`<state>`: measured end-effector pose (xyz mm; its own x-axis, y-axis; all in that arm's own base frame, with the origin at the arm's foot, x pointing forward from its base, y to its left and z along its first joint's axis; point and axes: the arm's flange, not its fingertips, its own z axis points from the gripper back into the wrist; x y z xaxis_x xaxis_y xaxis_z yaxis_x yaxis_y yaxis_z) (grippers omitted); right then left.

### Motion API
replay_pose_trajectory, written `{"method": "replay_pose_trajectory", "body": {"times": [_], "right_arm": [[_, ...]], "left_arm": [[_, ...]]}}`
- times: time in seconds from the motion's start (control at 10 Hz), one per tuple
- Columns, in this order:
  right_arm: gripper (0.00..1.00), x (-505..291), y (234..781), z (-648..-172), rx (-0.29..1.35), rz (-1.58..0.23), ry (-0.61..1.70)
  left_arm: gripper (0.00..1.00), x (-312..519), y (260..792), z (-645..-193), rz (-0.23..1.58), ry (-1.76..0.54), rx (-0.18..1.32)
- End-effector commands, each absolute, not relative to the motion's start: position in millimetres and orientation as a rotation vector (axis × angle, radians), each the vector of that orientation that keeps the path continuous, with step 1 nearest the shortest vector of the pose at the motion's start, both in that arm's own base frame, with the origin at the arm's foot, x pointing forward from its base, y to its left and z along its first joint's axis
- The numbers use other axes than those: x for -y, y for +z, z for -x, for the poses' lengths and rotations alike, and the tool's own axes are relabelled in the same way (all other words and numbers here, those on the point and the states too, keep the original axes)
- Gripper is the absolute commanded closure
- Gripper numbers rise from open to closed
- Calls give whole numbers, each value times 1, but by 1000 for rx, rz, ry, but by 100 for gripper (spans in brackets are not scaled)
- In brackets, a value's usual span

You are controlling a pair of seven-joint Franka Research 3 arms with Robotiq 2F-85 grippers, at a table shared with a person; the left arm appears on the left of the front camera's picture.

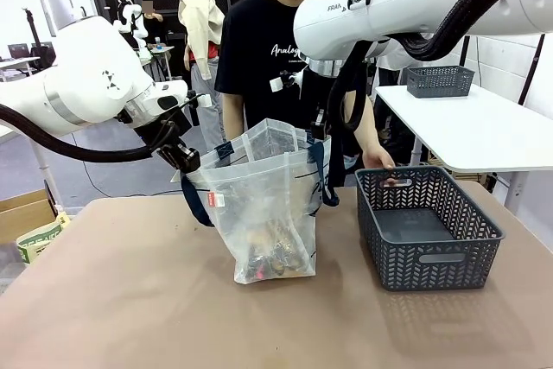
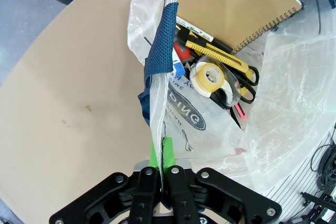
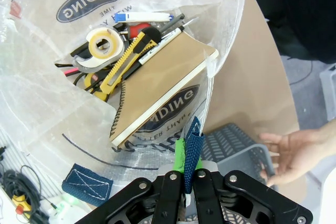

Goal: Transfer purchased items from the store into the shopping bag.
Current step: Move the Reusable shopping bag to the right side of the table.

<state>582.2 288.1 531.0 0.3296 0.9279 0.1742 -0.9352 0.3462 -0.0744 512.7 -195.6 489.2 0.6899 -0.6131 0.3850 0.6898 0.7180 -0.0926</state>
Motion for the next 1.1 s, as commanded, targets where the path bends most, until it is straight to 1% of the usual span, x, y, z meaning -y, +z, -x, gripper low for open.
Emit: {"method": "replay_pose_trajectory", "body": {"times": [0.0, 1.0], "right_arm": [[100, -288, 531, -582, 200, -42, 1218], [100, -288, 531, -582, 200, -42, 1218]], "left_arm": [[100, 195, 489, -513, 239, -734, 343], [100, 196, 489, -513, 238, -736, 342]]}}
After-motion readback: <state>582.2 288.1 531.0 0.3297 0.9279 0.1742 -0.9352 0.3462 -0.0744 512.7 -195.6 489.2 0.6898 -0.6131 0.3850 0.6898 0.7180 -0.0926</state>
